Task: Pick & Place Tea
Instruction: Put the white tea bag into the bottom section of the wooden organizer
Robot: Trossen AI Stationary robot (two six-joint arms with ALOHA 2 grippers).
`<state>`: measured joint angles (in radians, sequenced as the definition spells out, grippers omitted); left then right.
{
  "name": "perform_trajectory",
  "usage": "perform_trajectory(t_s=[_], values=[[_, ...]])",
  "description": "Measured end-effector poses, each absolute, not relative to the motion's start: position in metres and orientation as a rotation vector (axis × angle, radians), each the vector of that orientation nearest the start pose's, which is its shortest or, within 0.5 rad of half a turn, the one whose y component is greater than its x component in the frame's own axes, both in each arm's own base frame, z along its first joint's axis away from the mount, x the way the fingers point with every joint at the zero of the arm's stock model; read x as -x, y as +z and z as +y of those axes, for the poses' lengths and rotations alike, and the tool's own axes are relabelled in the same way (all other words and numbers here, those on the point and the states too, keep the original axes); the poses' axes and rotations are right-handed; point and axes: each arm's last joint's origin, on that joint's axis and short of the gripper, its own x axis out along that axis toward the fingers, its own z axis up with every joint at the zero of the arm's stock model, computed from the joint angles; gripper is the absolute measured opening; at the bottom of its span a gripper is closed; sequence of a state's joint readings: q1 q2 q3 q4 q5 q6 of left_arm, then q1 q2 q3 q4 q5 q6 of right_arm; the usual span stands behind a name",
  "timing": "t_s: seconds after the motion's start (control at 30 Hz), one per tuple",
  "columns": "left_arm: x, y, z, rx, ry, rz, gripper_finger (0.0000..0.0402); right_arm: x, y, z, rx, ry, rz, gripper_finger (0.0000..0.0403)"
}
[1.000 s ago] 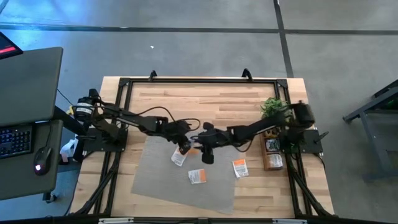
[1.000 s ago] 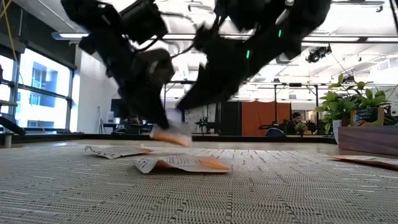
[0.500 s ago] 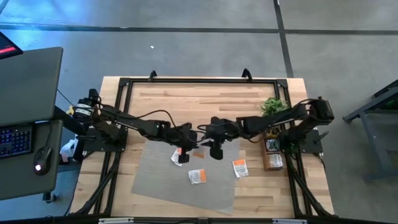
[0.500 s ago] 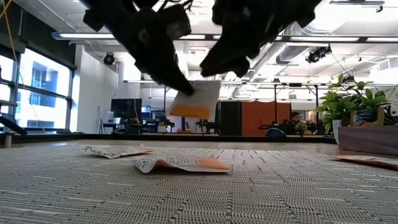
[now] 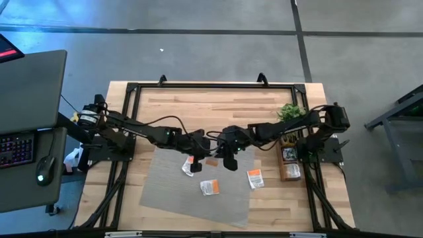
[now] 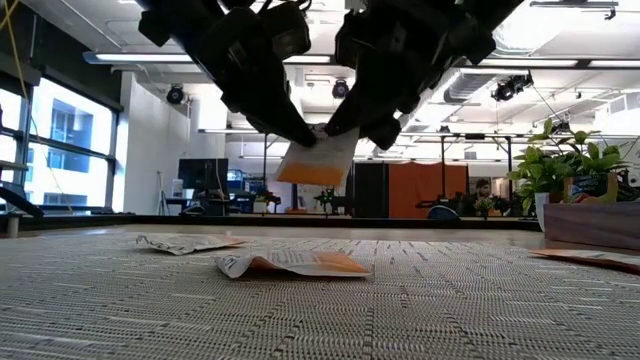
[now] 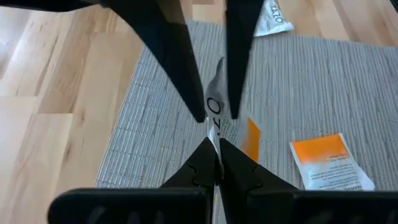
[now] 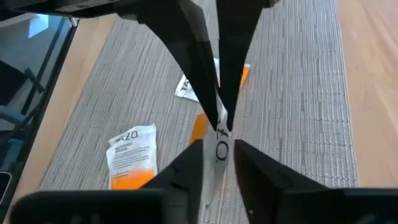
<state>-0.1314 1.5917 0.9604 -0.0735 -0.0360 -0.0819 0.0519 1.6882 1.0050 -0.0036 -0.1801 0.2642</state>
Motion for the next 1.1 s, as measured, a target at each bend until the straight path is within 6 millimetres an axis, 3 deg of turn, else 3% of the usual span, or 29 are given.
perform_trajectory(t_s=[0.13,0.4,0.57,0.73,0.93,1.1], values=[[-0.329,0.208,-0.042,0.018,-0.058,0.709,0.0005,-0.352,0.194,0.023,-0.285,0.129,0.733,0.0013],[-0.329,0.208,-0.041,0.002,-0.012,0.706,0.0011,-0.349,0.192,0.024,-0.261,0.109,0.763,0.0004],[-0.331,0.204,-0.041,0.009,0.0,0.716,0.0062,-0.347,0.189,0.029,-0.27,0.047,0.801,0.0005],[-0.33,0.203,-0.038,0.044,0.118,0.725,0.013,-0.339,0.187,0.036,-0.316,-0.08,0.858,0.0004],[-0.329,0.202,-0.036,0.128,0.236,0.723,0.0164,-0.308,0.203,0.046,-0.364,-0.274,0.968,0.0002],[-0.327,0.2,-0.036,0.136,0.234,0.745,0.0166,-0.26,0.237,0.062,-0.531,-0.393,1.049,0.0001]])
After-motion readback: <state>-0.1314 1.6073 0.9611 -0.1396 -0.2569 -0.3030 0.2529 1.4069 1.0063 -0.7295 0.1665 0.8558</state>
